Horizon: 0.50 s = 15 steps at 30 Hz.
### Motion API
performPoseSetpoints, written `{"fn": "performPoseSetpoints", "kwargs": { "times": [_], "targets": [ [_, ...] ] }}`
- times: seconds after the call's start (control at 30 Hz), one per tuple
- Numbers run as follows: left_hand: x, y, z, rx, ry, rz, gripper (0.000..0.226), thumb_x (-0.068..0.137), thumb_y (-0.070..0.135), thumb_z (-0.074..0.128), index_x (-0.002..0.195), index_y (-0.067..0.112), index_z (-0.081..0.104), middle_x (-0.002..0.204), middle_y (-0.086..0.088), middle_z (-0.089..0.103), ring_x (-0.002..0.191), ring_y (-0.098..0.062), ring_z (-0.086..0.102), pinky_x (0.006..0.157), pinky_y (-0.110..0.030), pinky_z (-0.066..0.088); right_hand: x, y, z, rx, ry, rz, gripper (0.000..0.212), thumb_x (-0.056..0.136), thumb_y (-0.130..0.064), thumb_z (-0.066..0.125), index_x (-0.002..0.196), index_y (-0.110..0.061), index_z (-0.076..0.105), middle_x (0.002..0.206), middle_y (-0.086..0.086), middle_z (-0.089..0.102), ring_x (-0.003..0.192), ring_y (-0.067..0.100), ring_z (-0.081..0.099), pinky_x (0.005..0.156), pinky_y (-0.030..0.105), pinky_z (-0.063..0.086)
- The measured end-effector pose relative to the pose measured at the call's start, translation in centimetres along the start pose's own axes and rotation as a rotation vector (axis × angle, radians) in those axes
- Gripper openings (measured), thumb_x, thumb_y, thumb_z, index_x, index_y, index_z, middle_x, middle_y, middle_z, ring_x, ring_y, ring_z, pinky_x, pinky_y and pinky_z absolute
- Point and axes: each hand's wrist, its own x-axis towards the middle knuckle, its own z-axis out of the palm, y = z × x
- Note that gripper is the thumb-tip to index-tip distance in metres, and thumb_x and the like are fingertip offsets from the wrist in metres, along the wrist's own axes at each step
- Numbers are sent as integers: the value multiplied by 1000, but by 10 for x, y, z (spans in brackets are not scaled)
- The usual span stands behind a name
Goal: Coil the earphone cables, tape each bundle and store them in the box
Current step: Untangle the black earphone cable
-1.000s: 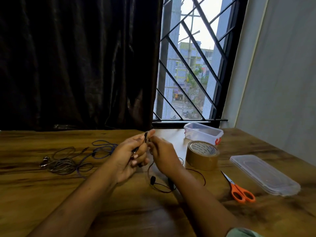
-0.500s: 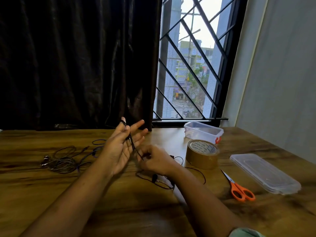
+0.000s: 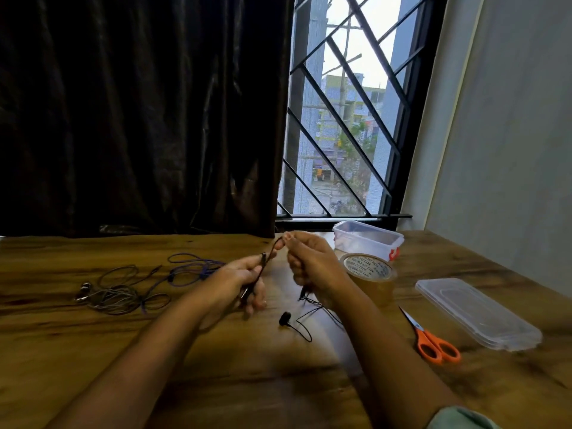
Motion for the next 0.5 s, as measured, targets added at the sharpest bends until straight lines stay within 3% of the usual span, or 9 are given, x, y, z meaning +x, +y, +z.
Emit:
{"fn": "performPoseSetpoints", "kwargs": {
  "times": [0.07,0.13,0.27,0.5],
  "targets": [
    [-3,5,3,-105,-71,-7,39,101,14,30,125,21,59,46,-3,40,35,-12,36,73,-42,46,0,1,-3,-91,99,-49,25,101,-19,44,85,-9,60,40,-14,45,35,-2,37,37,12,25],
    [-8,13,7,-228,-152,18,40,100,15,30,120,16,64,44,-1,33,33,-10,26,57,-30,49,2,5,-4,-161,183,-94,22,99,-20,49,86,-8,63,44,-15,52,39,-4,46,40,10,30],
    [-10,17,8,-412,-166,57,39,99,14,30,122,14,62,50,-3,40,29,-5,26,44,-20,44,10,23,-4,-259,288,-102,20,93,-28,58,78,-21,69,54,-14,56,51,-2,45,56,16,35],
    [-2,22,12,-575,130,225,38,101,13,27,133,25,46,79,-4,73,40,-8,50,50,-22,53,1,31,24,-587,-8,-53,31,98,-14,45,72,-28,54,66,-12,51,57,-1,48,54,13,38]
  ]
}}
